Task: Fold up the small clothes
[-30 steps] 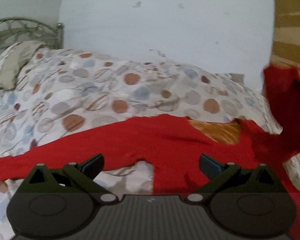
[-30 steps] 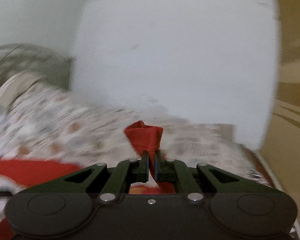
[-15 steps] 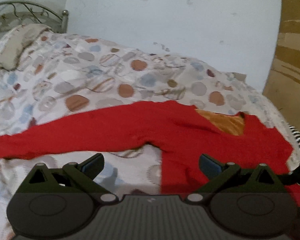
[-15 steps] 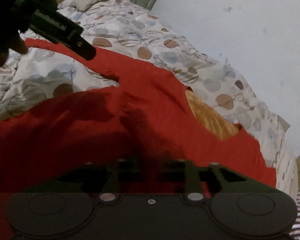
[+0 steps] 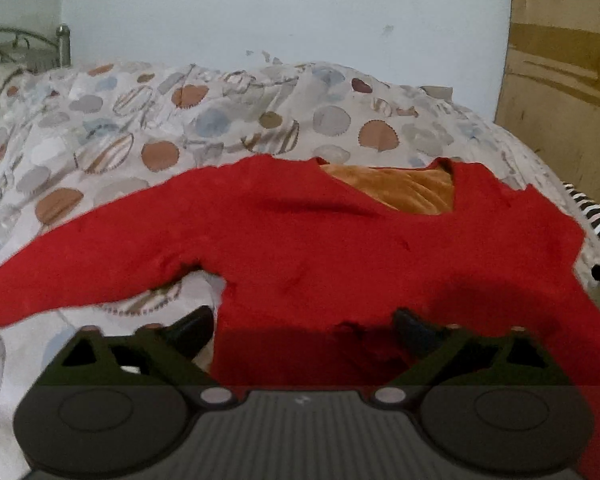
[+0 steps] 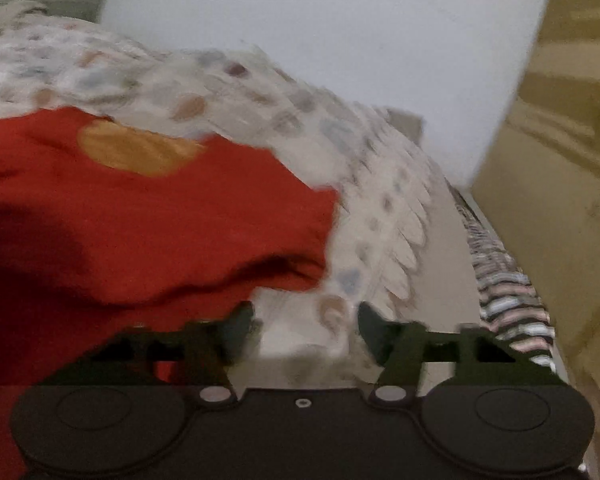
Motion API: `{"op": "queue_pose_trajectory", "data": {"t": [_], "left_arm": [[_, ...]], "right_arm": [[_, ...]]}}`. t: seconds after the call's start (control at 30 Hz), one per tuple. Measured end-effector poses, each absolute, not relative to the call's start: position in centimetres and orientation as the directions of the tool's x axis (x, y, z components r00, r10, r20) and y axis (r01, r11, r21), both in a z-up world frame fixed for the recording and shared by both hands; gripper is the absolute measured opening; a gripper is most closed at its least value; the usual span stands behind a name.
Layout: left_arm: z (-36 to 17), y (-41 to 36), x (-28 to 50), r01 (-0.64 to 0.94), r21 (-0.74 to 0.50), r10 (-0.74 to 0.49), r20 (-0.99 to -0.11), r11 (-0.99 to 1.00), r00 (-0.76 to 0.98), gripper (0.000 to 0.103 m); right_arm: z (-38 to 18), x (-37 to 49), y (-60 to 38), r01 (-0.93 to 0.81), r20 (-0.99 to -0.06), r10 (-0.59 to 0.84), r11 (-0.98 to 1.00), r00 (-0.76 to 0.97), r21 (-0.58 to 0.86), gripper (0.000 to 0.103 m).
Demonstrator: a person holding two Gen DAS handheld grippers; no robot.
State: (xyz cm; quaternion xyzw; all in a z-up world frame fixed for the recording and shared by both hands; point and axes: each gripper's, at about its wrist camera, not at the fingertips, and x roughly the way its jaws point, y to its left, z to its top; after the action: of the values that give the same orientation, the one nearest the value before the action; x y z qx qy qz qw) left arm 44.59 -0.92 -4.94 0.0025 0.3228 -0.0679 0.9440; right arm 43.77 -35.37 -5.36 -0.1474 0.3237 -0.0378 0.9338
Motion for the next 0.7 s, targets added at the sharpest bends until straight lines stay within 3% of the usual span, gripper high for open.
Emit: {"op": "queue_pose_trajectory", "data": {"t": [0.07,0.23,0.3,0.33,0.37,0.43,0.63,0.7], "left_arm": [[-4.8,-1.2,44.8,0.152,-0.035,-0.143,-0.596,0.988,0.79,0.084],[-4.9,-2.2,45.8,0.282,-0.013,-0.23,-0.616,0.959,0.753,0.073],[-5.3,-2.6,46.3,0.333,-0.005,-0.26,-0.636,0.943,0.726,0.058],[-5.5,-2.8,46.5,0.36,-0.008,-0.28,-0.645,0.933,0.711,0.04],[-5.5,-3.0,46.6,0.385,-0.021,-0.304,-0.651,0.923,0.695,0.022],[-5.3,-3.2,46.5,0.398,-0.03,-0.321,-0.646,0.917,0.692,0.006],[-3.5,-1.4,46.3,0.305,-0.117,-0.314,-0.584,0.945,0.748,0.003],[-4.5,-0.7,47.5,0.262,-0.154,-0.3,-0.615,0.953,0.73,0.003]], "right_arm": [[-6.2,45.2,-35.9,-0.032,-0.592,-0.159,0.954,0.791,-0.298,0.046],[-6.9,47.3,-35.9,-0.065,-0.575,-0.11,0.959,0.81,-0.275,0.043],[-6.9,47.7,-35.5,-0.083,-0.568,-0.104,0.952,0.816,-0.293,0.041],[-6.8,47.9,-35.3,-0.089,-0.562,-0.106,0.947,0.82,-0.308,0.039],[-6.8,48.1,-35.2,-0.095,-0.56,-0.102,0.945,0.822,-0.311,0.032],[-6.7,48.5,-35.2,-0.092,-0.568,-0.109,0.945,0.816,-0.314,0.019],[-5.7,47.0,-36.8,-0.015,-0.54,-0.122,0.97,0.833,-0.242,0.011],[-6.3,46.5,-37.7,0.005,-0.555,-0.113,0.981,0.824,-0.192,0.01]]}}
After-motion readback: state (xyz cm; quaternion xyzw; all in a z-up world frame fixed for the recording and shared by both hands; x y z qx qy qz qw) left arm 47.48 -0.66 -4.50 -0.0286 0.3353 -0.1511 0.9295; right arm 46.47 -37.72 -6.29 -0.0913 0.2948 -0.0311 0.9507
